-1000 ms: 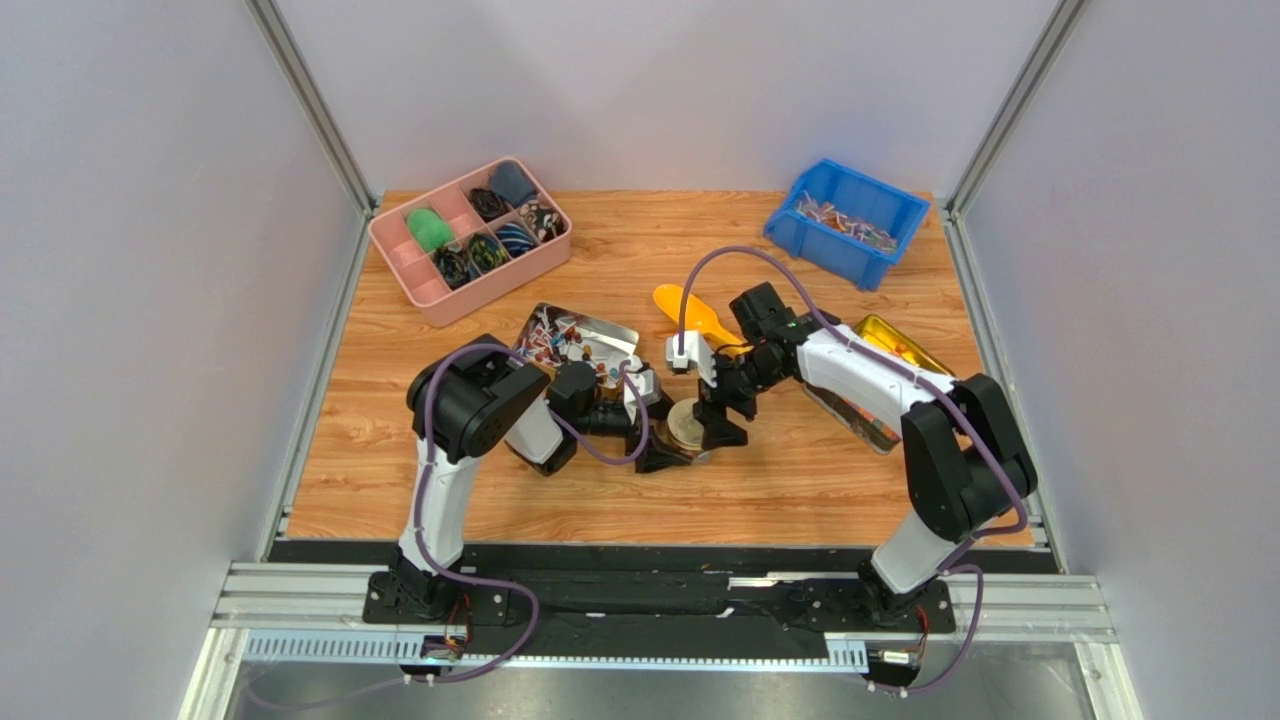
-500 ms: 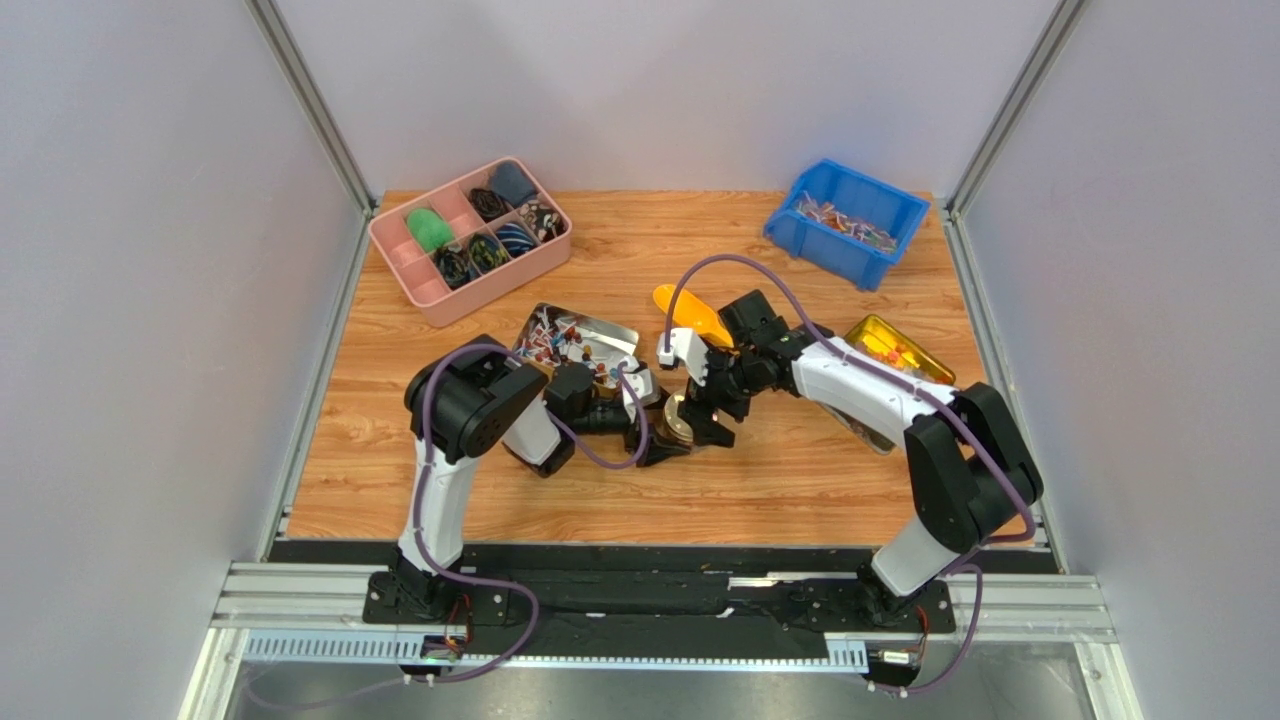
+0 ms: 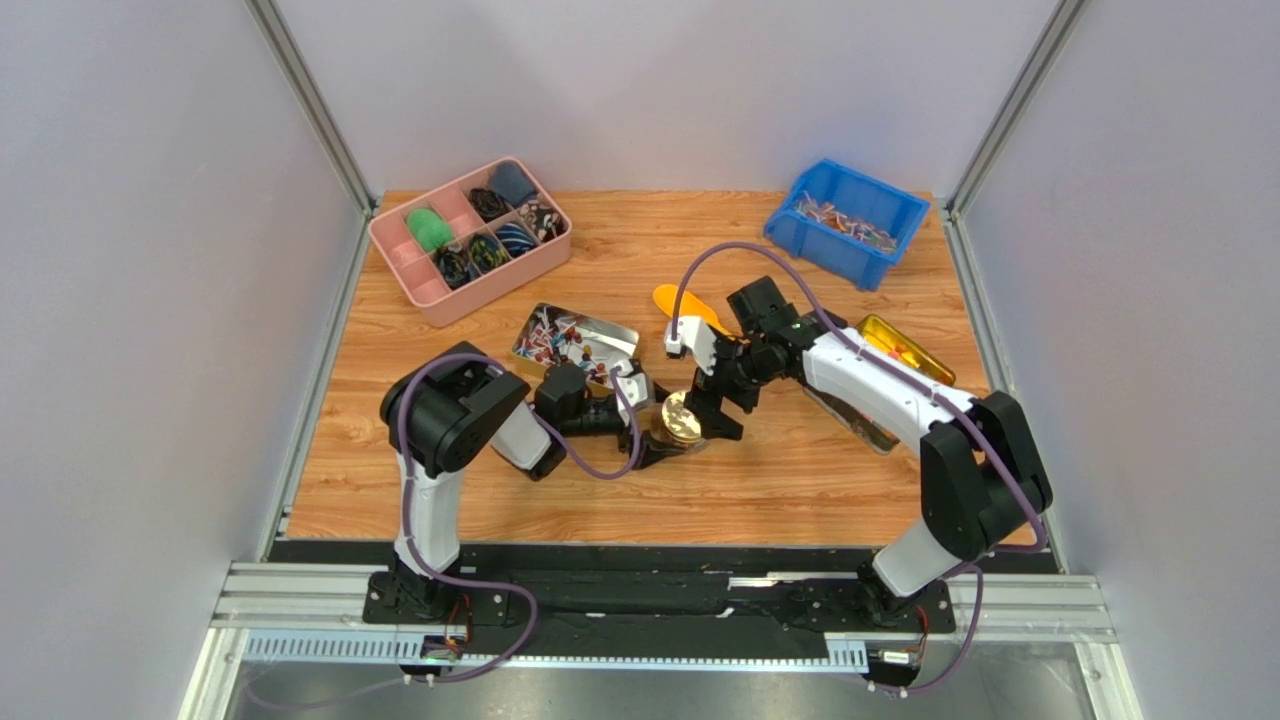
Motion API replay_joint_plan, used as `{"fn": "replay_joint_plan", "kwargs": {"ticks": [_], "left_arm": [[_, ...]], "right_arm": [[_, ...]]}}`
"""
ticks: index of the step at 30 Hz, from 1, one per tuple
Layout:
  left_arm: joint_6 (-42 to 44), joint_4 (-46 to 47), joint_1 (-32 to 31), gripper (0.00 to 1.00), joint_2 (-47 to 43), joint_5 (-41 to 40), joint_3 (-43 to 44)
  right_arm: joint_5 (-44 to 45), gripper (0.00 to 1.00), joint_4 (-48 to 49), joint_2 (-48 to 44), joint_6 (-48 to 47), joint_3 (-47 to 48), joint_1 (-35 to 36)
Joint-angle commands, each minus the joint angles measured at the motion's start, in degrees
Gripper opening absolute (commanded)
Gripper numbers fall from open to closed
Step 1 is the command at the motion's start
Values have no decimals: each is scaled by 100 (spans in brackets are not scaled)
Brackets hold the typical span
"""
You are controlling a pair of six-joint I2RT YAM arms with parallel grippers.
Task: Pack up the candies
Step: Screw the bottle lid onto the packing bottle, then reset both arms
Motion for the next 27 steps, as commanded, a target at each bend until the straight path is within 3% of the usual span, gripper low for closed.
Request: {"fn": "replay_joint_plan", "kwargs": {"ticks": [1, 10, 17, 23, 27], "left_arm": [[619, -162, -21, 99, -552, -38, -227], [1518, -1673, -3, 99, -1809, -126, -571], [2273, -4428, 120, 99, -3188, 22, -114], [2424, -6602, 743, 99, -4471, 425, 790], [2065, -8342, 1297, 99, -4841, 665, 2167]], "right_arm": [[-139, 98, -493, -250, -202, 556, -184], [-174, 98, -898, -373, -159, 1032, -483], [186, 99, -881, -864, 105, 1059, -580], [634, 100, -767, -1655, 447, 1006, -729], [888, 100, -767, -2139, 939, 1120, -773]]}}
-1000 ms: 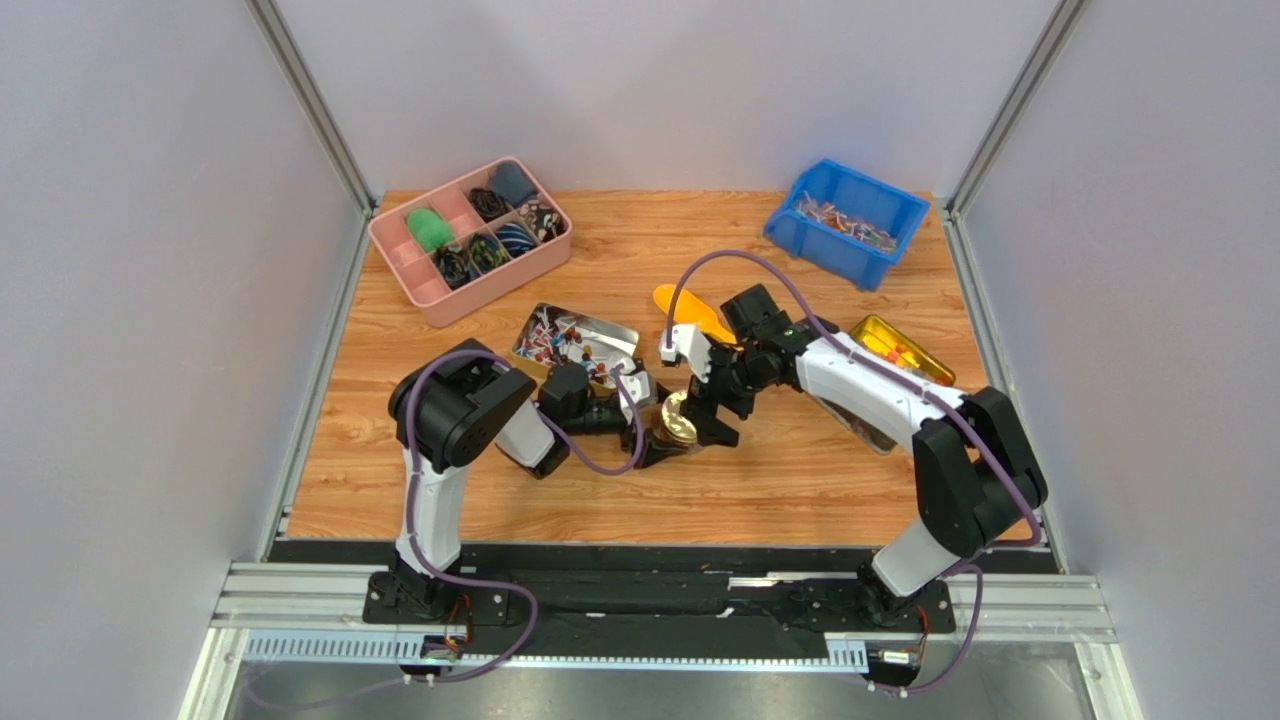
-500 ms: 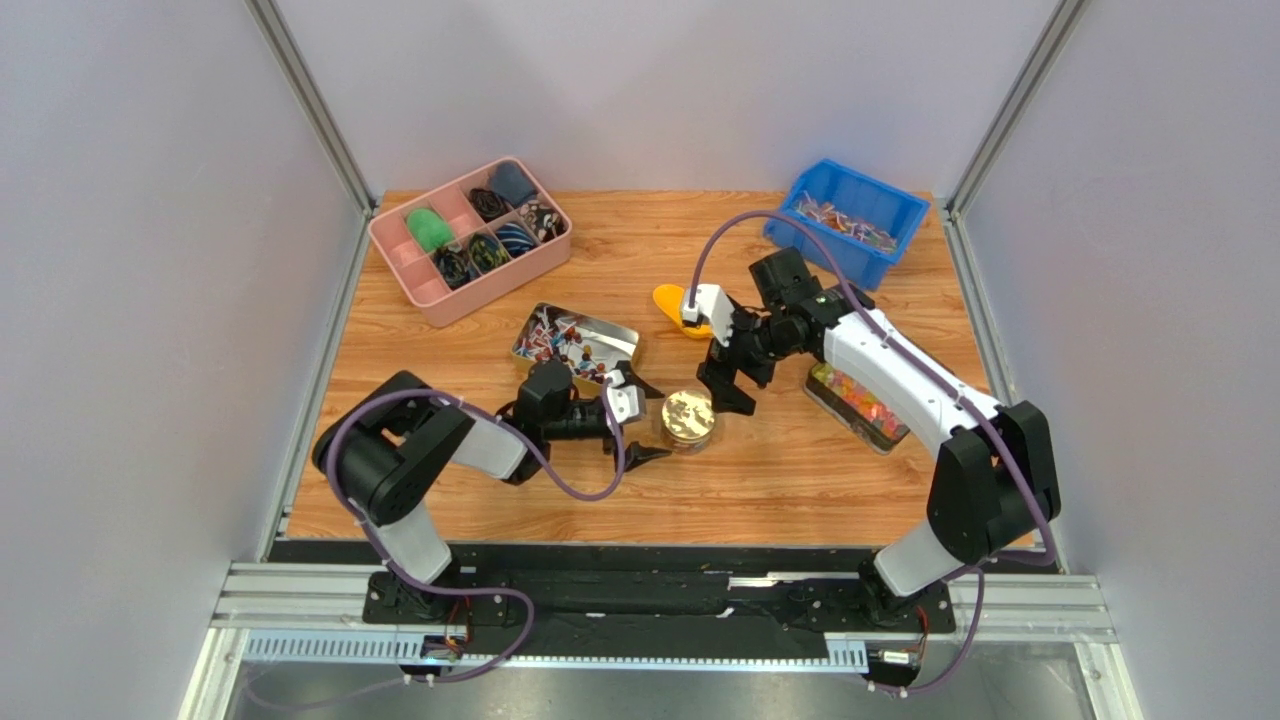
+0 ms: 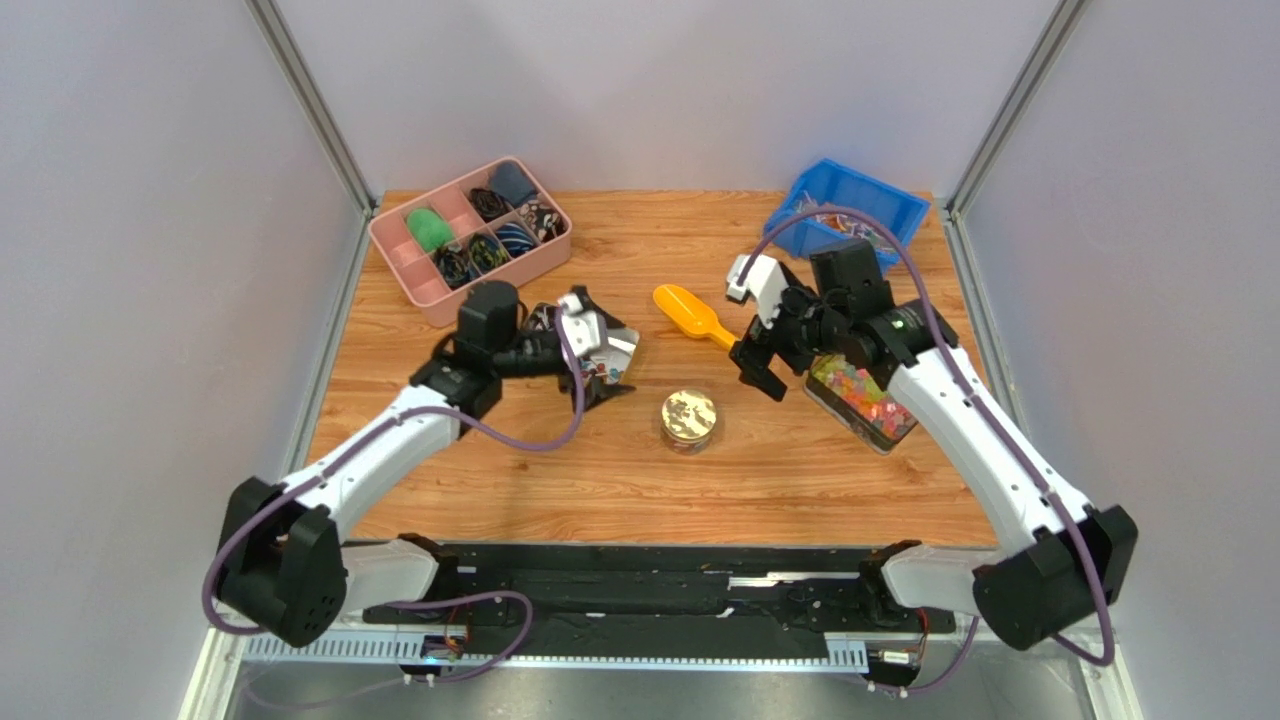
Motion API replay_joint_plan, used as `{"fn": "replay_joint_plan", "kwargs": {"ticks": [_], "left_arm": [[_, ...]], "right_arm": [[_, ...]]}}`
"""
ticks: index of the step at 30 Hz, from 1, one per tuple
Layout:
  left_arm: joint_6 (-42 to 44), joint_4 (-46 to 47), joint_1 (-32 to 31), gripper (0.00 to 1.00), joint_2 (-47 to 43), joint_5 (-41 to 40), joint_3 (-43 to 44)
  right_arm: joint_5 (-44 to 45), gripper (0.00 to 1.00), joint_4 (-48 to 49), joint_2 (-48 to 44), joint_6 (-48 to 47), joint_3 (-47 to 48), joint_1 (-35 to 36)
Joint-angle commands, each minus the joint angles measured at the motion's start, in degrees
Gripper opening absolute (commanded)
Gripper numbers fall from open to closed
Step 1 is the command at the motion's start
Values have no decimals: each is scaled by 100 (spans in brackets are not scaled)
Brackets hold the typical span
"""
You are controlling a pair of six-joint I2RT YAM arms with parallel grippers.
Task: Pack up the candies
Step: Reset both arms
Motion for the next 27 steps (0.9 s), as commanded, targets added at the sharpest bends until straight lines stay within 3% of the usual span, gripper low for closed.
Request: {"fn": "replay_joint_plan", "kwargs": {"ticks": [1, 4, 8, 13, 27], "left_arm": [[-160, -2614, 510, 99, -519, 409, 1344], [-134, -3696, 845, 99, -835, 391, 2197], [-291, -4078, 1144, 99, -1545, 629, 2699], [-212, -4877, 1188, 99, -1732, 1015, 3481], [-353, -5169, 1188, 99, -1750, 936, 3842]], "right_arm": [[426, 100, 132, -576, 749, 363, -50], [549, 100, 106, -1016, 1093, 452, -41], [339, 100, -97, -1587, 1076, 636, -41], [-65, 100, -343, -2290, 909, 724, -41], [-593, 100, -378, -2933, 760, 513, -41]]}}
